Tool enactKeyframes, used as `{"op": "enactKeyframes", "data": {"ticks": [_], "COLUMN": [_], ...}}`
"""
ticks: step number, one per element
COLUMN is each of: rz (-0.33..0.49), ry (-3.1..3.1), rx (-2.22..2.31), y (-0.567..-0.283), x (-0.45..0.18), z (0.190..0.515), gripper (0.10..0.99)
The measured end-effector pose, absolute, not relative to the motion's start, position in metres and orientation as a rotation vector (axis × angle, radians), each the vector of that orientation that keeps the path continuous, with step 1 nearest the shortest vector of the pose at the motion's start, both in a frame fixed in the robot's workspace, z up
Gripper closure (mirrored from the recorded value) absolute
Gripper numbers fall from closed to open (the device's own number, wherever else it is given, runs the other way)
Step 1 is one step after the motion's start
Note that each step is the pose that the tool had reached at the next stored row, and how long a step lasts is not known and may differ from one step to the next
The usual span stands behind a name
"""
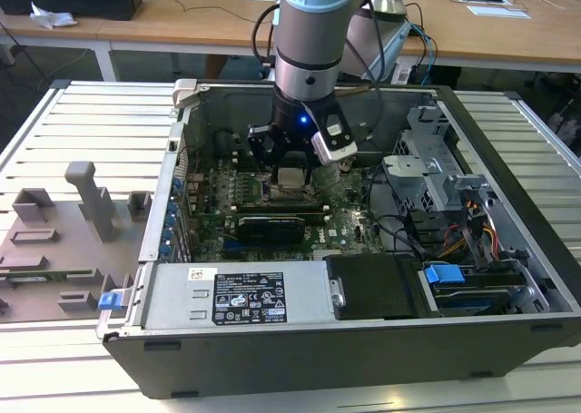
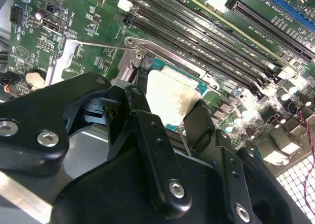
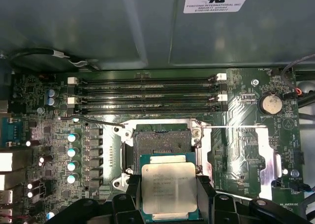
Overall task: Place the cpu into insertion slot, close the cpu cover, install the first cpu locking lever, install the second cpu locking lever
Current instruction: 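Place the cpu into insertion slot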
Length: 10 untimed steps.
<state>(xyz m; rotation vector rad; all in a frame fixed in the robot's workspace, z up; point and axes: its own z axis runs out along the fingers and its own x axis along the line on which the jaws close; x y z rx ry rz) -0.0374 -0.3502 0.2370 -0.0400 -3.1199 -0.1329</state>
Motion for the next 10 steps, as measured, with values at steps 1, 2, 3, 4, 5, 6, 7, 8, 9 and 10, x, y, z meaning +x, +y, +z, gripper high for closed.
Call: {"op": "enactKeyframes", "data": {"ticks": [1, 2, 3, 4, 5, 6, 7, 8, 9, 10], "rz": [-0.133, -0.133, -0.133, -0.132, -0.132, -0.132, -0.132, -0.132, -0.132, -0.132], "ry": [-3.12, -3.12, -3.12, -3.12, -3.12, -3.12, -3.12, -3.12, -3.12, -3.12], "rx": [-0.04, -0.04, -0.04, -0.04, -0.04, -0.04, -0.04, -0.04, -0.04, -0.04], "y": [-0.3502, -0.3502, -0.3502, -0.3502, -0.3502, -0.3502, -0.3502, -0.3502, -0.3502, -0.3502], "x": [-0.0374, -0.0374, -0.0374, -0.0374, -0.0374, -0.0374, -0.0374, -0.0374, -0.0374, -0.0375], "z": [0.2362, 0.2358, 0.2351, 0.2345, 0.234, 0.2334, 0.2324, 0.2317, 0.2311, 0.2307], "gripper": [0.545, 0.545, 0.545, 0.545, 0.545, 0.545, 0.545, 0.545, 0.545, 0.545]}}
